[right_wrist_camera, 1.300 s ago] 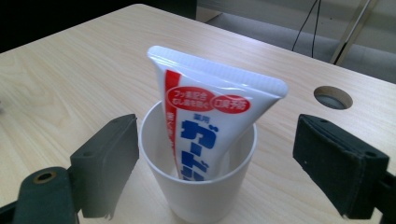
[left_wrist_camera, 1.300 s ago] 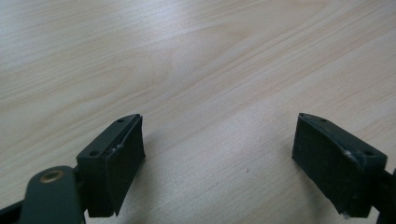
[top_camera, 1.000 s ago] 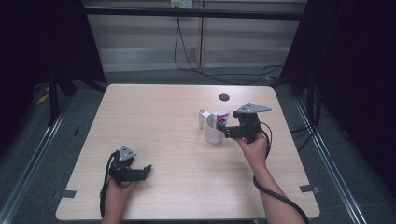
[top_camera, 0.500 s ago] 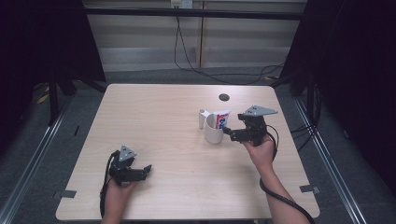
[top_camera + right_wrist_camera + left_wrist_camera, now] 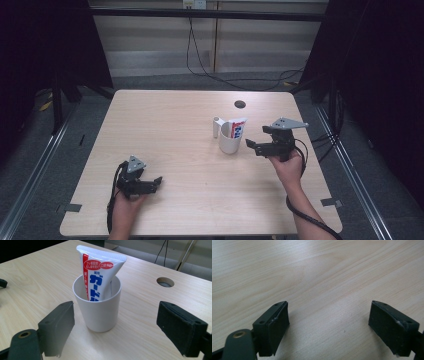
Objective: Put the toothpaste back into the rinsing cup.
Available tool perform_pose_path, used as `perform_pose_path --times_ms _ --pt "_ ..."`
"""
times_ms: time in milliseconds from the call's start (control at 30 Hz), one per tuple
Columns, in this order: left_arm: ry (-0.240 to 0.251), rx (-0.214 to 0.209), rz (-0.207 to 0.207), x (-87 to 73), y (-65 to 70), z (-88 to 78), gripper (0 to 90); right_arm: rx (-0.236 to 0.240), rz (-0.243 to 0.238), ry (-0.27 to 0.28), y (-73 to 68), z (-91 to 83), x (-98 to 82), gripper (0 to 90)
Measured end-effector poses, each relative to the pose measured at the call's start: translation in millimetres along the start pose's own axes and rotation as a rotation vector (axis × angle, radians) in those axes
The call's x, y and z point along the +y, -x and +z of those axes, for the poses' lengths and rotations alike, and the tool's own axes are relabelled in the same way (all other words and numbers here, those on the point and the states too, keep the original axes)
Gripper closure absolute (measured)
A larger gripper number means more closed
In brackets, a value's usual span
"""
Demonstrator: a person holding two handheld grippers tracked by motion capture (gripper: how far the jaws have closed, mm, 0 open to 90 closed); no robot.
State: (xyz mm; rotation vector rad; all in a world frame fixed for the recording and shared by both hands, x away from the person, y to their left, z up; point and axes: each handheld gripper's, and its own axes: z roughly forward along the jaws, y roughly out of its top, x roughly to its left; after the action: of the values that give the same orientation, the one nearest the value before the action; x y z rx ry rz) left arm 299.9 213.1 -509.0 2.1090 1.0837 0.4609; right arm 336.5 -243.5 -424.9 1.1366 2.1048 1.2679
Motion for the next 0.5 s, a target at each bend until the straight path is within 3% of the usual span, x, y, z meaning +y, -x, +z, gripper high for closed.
perform_pose_path --times_ms 500 --pt "-0.008 -0.003 -0.006 0.2 -0.3 0.2 15.2 -0.004 -0.005 -0.014 1.1 -11.9 -11.4 14.3"
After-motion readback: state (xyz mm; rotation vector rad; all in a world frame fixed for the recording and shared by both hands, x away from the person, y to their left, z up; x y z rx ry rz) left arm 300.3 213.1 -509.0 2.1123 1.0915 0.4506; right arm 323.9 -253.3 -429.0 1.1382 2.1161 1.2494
